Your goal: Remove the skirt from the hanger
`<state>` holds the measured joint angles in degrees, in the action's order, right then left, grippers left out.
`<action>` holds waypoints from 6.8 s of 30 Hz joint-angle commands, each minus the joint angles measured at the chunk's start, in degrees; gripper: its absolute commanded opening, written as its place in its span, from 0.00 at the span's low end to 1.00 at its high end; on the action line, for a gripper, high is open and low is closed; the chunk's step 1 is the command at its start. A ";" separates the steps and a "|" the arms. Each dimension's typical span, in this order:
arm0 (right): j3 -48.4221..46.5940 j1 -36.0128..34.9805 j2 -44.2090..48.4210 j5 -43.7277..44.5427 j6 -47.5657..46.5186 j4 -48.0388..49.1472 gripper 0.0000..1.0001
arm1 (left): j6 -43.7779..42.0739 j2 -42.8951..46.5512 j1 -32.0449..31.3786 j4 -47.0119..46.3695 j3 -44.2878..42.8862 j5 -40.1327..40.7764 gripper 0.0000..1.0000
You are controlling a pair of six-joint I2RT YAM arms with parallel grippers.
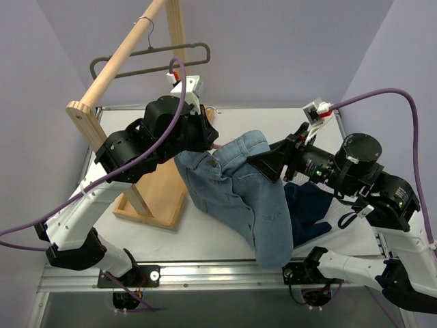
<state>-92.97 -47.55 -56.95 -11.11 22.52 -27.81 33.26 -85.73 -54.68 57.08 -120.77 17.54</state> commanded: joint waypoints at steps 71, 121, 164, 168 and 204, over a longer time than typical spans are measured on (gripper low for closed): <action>-4.06 -1.40 24.51 20.86 9.73 -19.82 0.00 | -4.87 0.31 -0.08 3.30 -9.75 17.97 0.02; -20.40 10.37 -14.87 8.74 -9.86 0.74 0.00 | 5.24 19.81 0.62 -23.33 6.25 -8.05 0.02; 13.39 6.77 8.17 45.85 26.68 -36.69 0.00 | 1.99 6.28 0.71 -17.97 -4.12 -15.87 0.02; 24.04 6.77 8.08 40.48 33.19 -35.56 0.00 | 2.34 5.58 0.71 -18.06 -4.12 -16.57 0.02; -6.60 22.33 -7.91 15.10 1.07 -30.23 1.00 | 3.57 9.09 0.71 -15.51 -0.87 -17.36 0.02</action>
<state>-95.37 -25.43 -63.18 12.40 35.83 -60.97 37.89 -78.00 -54.11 41.71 -120.29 1.15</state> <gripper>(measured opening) 0.996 0.050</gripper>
